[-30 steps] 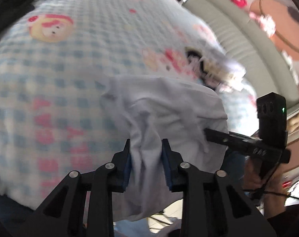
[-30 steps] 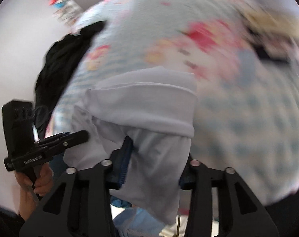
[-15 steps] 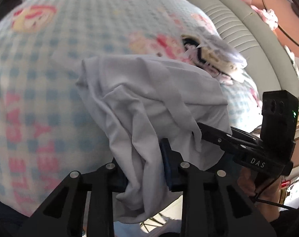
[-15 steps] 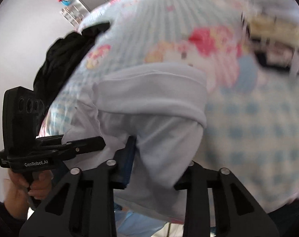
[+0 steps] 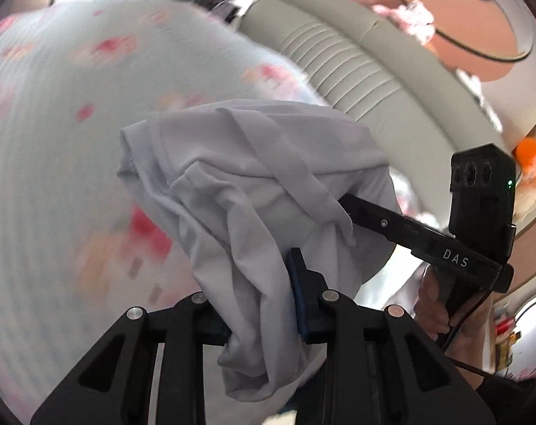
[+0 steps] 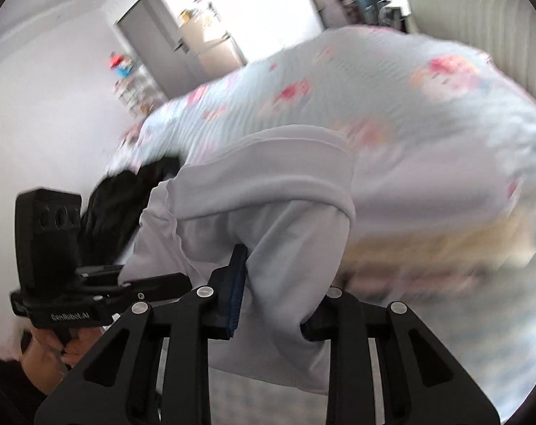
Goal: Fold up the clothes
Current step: 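Lift the folded white shirt with both grippers and carry it toward the clothes stack, then lower the folded shirt onto the clothes stack and open both grippers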
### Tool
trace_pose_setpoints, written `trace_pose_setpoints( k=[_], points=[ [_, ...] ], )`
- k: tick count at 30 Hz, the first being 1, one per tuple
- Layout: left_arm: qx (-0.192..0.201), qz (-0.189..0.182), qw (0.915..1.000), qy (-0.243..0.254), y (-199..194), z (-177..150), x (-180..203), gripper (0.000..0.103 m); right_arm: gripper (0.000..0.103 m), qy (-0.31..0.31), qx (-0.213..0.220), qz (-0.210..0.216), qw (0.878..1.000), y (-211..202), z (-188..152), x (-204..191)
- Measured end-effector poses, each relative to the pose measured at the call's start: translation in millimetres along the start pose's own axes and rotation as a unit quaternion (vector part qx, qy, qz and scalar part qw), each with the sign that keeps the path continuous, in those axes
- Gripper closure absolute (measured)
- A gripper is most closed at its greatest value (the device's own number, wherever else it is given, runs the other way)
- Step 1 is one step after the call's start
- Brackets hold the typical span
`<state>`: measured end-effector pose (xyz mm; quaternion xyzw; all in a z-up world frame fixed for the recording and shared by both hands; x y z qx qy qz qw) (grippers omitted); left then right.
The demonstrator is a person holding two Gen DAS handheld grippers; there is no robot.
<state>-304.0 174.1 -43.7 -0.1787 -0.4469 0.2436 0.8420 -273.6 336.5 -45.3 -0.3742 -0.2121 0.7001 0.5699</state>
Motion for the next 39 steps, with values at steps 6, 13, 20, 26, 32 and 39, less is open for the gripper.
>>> trace_pose_setpoints(
  k=[6,13,20,26,32,39],
  points=[
    [0.004,-0.033,0.9993,-0.019,84.9,90.4,14.4,0.076,0.072,0.054,0.017,-0.067,0.996,-10.7,87.8,88.3],
    [-0.052,0.026,0.9938,-0.095,174.9,70.3,-54.1,0.054,0.044,0.080,-0.082,-0.168,0.979,69.0,73.3,188.4],
    [0.013,0.047,0.9988,-0.003,136.2,84.5,-36.9,0.051,0.038,0.116,-0.011,-0.144,0.983,42.2,70.3,199.9],
    [0.065,0.037,0.9965,0.036,147.3,110.8,-15.0,0.055,0.038,0.047,0.070,-0.180,0.980,12.0,107.6,163.5],
    [-0.018,0.060,0.9980,0.012,212.8,67.8,-40.5,0.057,0.046,0.053,-0.012,-0.160,0.986,75.8,63.3,172.7],
    [-0.007,0.063,0.9978,0.020,217.5,49.9,-36.4,0.055,0.045,0.104,0.048,-0.125,0.986,75.2,10.0,193.0]
  ],
)
Point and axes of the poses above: each gripper's, at about its wrist camera, not at the fingertips, and y roughly the way its jaws point, x to its right, z to its top, the point moved 5 cm from there along y, roughly the way its jaws point, and after that the axes turned 10 degrees about -z, right-handed, at the moved point
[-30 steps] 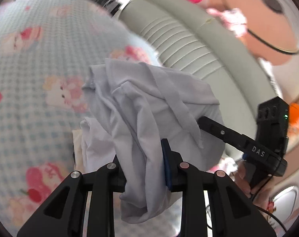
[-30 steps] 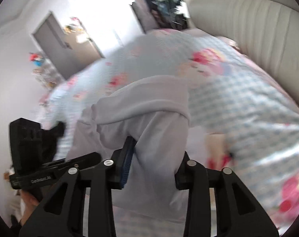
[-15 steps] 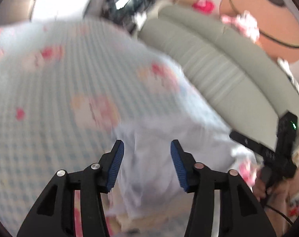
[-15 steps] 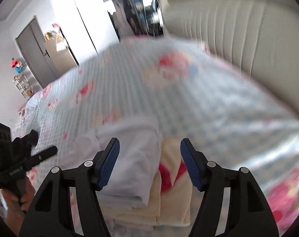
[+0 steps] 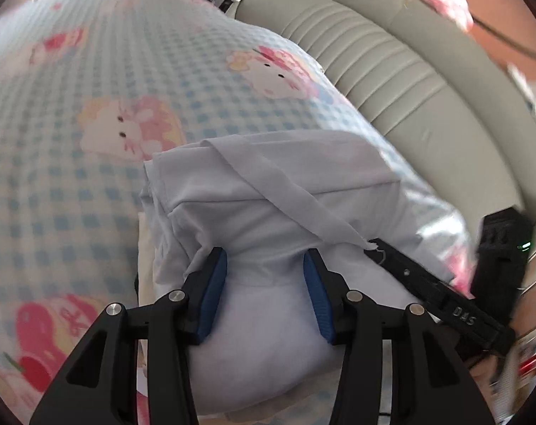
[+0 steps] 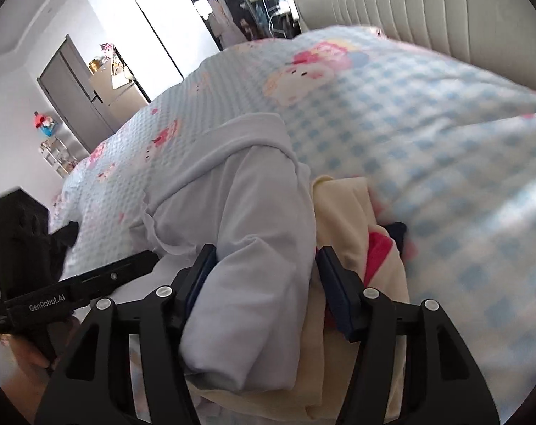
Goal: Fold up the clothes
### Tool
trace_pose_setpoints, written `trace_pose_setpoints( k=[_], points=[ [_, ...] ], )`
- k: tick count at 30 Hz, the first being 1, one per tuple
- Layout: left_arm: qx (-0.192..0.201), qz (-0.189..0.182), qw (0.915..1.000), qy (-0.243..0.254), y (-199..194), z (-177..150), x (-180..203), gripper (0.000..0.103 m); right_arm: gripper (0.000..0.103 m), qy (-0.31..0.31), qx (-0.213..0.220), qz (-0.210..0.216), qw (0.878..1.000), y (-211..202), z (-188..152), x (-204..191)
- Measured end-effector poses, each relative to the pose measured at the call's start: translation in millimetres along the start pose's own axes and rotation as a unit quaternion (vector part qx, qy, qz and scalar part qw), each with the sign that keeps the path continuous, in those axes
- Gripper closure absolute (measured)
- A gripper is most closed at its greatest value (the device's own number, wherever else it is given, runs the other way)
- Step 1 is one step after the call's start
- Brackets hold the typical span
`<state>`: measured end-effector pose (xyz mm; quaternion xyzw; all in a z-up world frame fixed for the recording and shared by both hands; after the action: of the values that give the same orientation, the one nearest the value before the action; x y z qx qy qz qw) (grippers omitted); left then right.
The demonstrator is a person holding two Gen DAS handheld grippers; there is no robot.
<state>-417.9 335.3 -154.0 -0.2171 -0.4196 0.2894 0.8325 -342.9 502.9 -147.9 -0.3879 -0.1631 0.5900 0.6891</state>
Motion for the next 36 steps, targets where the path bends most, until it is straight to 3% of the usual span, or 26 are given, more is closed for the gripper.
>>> trace_pose_setpoints(
  k=[6,11,21,23,26,36],
  points=[
    [0.000,-0.007,1.0000,0.003,-18.0,-0.7,-2.4,0.056,0.044,0.005,0.001,0.003,1.000,-3.0,1.1,-0.5],
    [-0.002,-0.004,1.0000,0.008,-32.7,5.9,0.4,0.052,0.038,0.010,-0.006,-0.006,1.000,-12.8,12.5,-5.3],
    [0.019,0.048,0.9980,0.036,-84.1,28.9,11.0,0.050,0.030,-0.032,0.022,-0.077,0.996,-53.8,43.4,-37.4],
    [0.025,0.059,0.9969,0.046,-98.7,32.2,13.3,0.047,0.030,-0.044,0.024,-0.084,0.995,-59.4,50.0,-49.6],
    [0.040,0.079,0.9947,0.054,-127.1,36.6,11.6,0.043,0.018,-0.054,0.028,-0.080,0.995,-70.0,52.5,-71.8],
    [0.097,0.165,0.9807,0.040,-245.2,33.9,-26.4,0.030,0.017,-0.110,0.013,-0.045,0.993,-86.7,26.1,-183.5]
  ],
)
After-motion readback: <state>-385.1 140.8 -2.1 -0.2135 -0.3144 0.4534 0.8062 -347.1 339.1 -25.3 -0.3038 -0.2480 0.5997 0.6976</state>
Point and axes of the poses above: each gripper's, at about its wrist camera, not at the fingertips, and y roughly the way its jaws point, x to its right, z to its top, the point moved 5 cm from there along y, roughly the way its jaws point, and after that the axes turned 10 degrees about -z, right-handed, at the moved point
